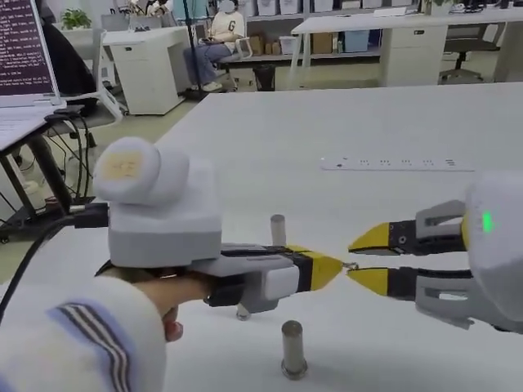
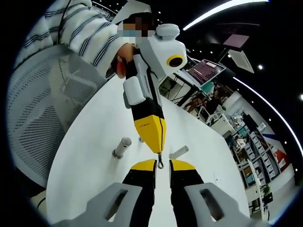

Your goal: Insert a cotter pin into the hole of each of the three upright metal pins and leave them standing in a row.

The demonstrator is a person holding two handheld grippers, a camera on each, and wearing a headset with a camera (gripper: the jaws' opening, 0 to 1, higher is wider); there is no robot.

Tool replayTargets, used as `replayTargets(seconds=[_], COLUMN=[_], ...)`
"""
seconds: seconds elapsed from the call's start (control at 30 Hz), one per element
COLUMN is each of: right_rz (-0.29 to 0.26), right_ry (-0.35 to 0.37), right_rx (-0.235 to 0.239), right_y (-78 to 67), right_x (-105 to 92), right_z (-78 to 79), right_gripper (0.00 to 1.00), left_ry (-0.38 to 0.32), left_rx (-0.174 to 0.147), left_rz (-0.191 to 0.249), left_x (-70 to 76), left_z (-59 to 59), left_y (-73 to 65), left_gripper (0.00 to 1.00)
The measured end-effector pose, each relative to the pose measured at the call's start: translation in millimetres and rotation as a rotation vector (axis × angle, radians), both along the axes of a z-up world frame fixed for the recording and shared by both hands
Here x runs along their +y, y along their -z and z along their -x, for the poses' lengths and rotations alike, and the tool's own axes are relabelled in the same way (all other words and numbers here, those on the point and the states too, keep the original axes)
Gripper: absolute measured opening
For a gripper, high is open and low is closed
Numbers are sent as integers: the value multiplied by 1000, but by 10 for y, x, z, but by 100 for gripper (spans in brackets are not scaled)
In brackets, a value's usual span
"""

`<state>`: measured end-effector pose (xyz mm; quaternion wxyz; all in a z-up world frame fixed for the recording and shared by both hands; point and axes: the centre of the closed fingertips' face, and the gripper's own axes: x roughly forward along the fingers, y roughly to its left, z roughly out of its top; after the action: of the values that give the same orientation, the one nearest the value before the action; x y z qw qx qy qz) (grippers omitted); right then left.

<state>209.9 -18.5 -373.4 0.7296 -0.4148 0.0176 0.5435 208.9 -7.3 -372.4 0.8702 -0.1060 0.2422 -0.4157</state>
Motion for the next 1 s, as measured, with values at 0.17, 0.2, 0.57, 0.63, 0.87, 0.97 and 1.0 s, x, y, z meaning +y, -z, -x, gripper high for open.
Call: replayTargets(seconds=[0.17, 0.2, 0.57, 0.63, 0.87, 0.97, 1.0], right_rz=[-89, -98, -165, -176, -239, -221, -215], right_ry=[46, 48, 30, 32, 3, -2, -4], right_rx=[139, 138, 465, 452, 593, 613, 621], right_y=[21, 8, 177, 175, 201, 242, 253], right_x=[-45, -55, -37, -40, 24, 21, 20], right_z=[-14, -26, 173, 152, 317, 374, 392], right_gripper=[13, 12, 10, 10, 9, 6, 5], left_ry=[20, 27, 119, 146, 200, 228, 235], left_rx=[-28, -35, -145, -167, -182, -199, -201], left_rz=[-14, -19, -95, -107, -132, -146, -147], left_x=[-12, -15, -69, -81, -90, -97, -101], left_z=[28, 40, 217, 251, 336, 381, 393], left_y=[-19, -20, -12, -12, 16, 42, 46], left_gripper=[0, 0, 0, 0, 0, 0, 0])
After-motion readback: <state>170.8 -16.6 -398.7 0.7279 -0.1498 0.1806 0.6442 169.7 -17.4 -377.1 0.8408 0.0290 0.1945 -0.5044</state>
